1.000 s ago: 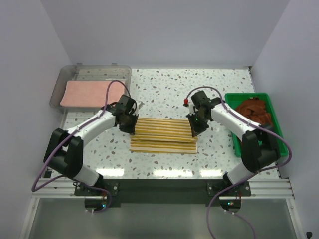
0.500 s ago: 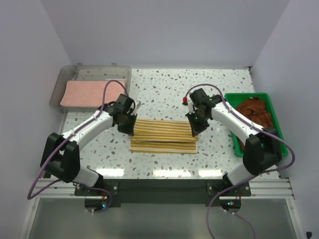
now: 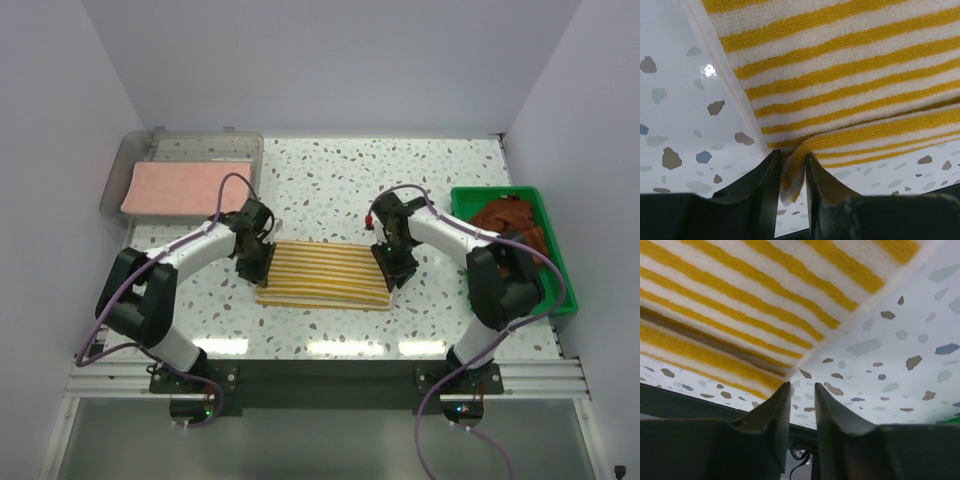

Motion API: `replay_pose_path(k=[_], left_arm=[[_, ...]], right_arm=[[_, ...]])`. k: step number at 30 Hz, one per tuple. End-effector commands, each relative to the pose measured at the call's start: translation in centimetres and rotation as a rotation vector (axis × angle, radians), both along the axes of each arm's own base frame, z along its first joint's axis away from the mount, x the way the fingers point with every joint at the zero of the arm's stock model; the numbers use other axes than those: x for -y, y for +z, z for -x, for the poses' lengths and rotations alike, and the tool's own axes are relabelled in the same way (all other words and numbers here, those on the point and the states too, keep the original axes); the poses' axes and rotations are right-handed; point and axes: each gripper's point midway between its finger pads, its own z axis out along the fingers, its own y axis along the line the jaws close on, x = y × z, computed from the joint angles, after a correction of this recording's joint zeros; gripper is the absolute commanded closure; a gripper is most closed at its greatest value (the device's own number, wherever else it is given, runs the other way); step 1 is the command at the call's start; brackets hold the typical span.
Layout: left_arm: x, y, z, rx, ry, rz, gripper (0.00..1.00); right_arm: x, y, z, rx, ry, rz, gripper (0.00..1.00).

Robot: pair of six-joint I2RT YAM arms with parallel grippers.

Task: Fold and stack the towels
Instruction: Fold the towel

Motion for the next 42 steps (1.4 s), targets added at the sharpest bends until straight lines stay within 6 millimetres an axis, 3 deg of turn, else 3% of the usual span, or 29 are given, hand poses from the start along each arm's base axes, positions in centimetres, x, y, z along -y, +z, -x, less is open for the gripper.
replay_pose_path(k=[1, 2, 4, 5, 8, 10, 13, 17, 19, 24, 26, 29, 34, 38, 42], left_arm=[[-1.4, 0.3, 0.6, 0.002, 0.037, -0.030, 0.68], [-1.2, 0.8, 0.9, 0.011, 0.040, -0.008, 0.55], [-1.0, 1.4, 1.4, 0.016, 0.057, 0.015, 0.46], [-0.8, 2.3, 1.4, 0.039, 0.063, 0.042, 0.32], [-0.2, 4.5, 1.4, 0.095, 0.092, 0.102, 0.15], [-0.1, 5.8, 0.9, 0.137, 0.128, 0.125, 0.14], [0.4, 7.5, 0.3, 0.186, 0.176, 0.168, 0.15], [2.6, 8.2, 0.4, 0.197, 0.158, 0.231, 0.28], [4.1, 7.6, 0.9, 0.186, 0.132, 0.241, 0.35], [4.6, 3.7, 2.3, 0.105, 0.137, 0.190, 0.51], [3.8, 2.0, 2.7, 0.096, 0.156, 0.153, 0.58], [2.8, -0.1, 3.5, 0.075, 0.177, 0.108, 0.62], [1.9, -1.9, 4.8, 0.037, 0.200, 0.075, 0.66], [1.1, -1.4, 4.5, 0.076, 0.228, 0.055, 0.66], [2.0, 0.6, 3.6, 0.129, 0.222, 0.113, 0.56]], right_arm=[[1.1, 0.8, 1.2, -0.013, 0.012, 0.038, 0.66], [0.8, 1.2, 1.4, -0.009, 0.013, 0.021, 0.61], [-0.1, 1.7, 2.3, -0.027, 0.024, -0.022, 0.55], [-0.7, 2.3, 2.9, -0.022, 0.026, -0.050, 0.51], [-1.6, 3.5, 4.0, -0.002, 0.042, -0.083, 0.50], [-2.3, 4.3, 4.2, 0.018, 0.047, -0.103, 0.50], [-3.5, 5.4, 3.4, 0.098, 0.040, -0.143, 0.50], [-5.4, 5.6, 2.5, 0.174, -0.004, -0.246, 0.56], [-6.3, 4.8, 2.3, 0.189, -0.033, -0.301, 0.62], [-7.0, 2.0, 2.7, 0.171, -0.071, -0.345, 0.69], [-6.7, 0.6, 2.9, 0.166, -0.092, -0.334, 0.74], [-5.6, -1.8, 3.1, 0.163, -0.125, -0.277, 0.79], [-2.8, -3.8, 2.8, 0.181, -0.208, -0.179, 0.79], [0.5, -4.0, 1.9, 0.206, -0.318, -0.110, 0.79], [1.5, -2.2, 0.8, 0.249, -0.349, -0.131, 0.75]])
